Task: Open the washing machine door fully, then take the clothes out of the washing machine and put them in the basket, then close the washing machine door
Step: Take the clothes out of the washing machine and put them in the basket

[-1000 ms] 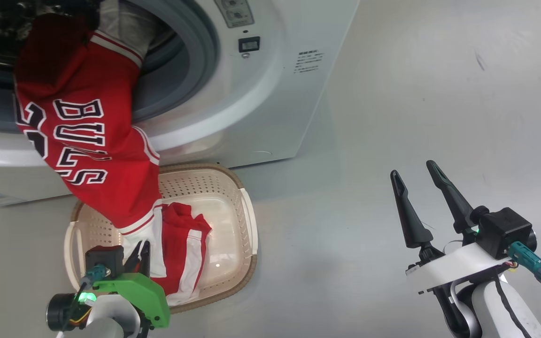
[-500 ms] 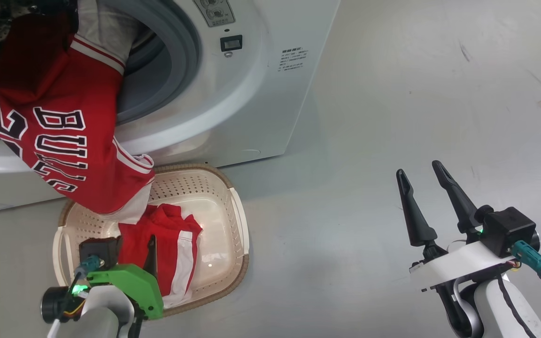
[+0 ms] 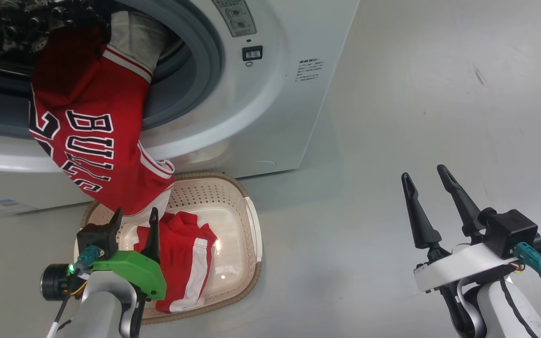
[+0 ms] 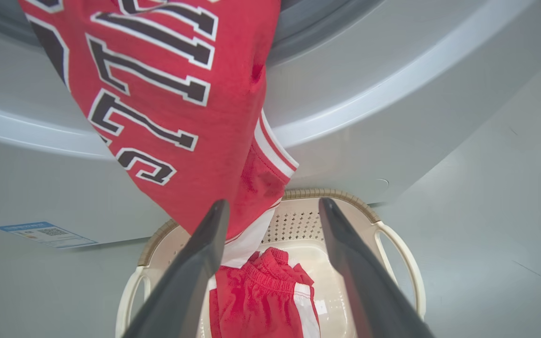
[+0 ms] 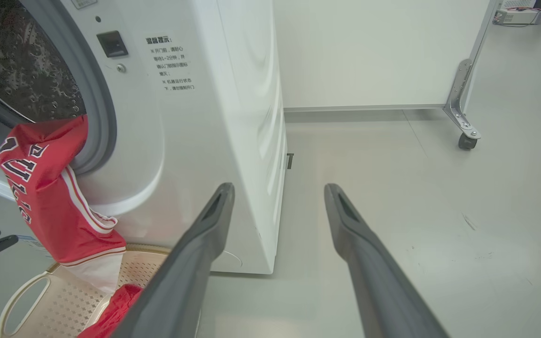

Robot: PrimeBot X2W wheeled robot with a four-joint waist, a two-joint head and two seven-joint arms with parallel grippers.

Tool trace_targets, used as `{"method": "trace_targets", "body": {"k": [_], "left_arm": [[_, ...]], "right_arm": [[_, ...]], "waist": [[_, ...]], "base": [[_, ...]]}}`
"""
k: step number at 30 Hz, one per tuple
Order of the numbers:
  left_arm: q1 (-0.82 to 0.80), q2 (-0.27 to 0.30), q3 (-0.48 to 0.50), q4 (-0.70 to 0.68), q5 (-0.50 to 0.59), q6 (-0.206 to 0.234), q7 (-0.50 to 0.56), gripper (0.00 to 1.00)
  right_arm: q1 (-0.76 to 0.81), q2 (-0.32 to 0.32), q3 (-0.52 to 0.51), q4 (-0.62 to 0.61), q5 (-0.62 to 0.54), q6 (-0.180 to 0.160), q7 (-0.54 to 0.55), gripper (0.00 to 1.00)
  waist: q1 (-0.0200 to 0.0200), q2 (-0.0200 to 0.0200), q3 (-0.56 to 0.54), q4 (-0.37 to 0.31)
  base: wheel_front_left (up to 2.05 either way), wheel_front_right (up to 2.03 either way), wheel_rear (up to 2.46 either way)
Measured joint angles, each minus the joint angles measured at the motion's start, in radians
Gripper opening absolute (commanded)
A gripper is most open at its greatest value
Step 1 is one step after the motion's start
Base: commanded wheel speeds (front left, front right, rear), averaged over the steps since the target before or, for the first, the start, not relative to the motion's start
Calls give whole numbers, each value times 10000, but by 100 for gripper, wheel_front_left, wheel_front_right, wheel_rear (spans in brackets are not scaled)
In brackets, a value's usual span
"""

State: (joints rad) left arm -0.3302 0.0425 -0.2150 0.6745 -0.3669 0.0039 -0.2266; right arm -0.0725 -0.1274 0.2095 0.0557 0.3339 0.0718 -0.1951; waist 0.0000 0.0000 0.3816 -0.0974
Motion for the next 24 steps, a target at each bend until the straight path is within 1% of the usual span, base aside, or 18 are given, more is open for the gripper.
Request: {"method": "trace_targets", "body": {"k": [4, 13, 16, 24], "left_arm": [[-18, -8, -61, -364, 234, 13, -84, 100], [12, 4, -123, -1210, 533, 257, -140, 100], [60, 19, -184, -1532, 639, 274, -215, 100], [698, 117, -205, -2429, 884, 439, -224, 100]], "right_arm": [[10, -21, -8, 84, -2, -13, -12, 100], [159, -56, -2, 257, -13, -27, -54, 100], [254, -77, -8, 320, -13, -42, -54, 100], [458, -96, 10, 397, -19, -56, -52, 100]], "waist": [[0, 0, -234, 167], [0, 0, -853, 529], [0, 0, -1073, 650], [0, 0, -1681, 951]], "base": [[0, 0, 0], [0, 0, 0], [0, 0, 0], [0, 0, 0]]}}
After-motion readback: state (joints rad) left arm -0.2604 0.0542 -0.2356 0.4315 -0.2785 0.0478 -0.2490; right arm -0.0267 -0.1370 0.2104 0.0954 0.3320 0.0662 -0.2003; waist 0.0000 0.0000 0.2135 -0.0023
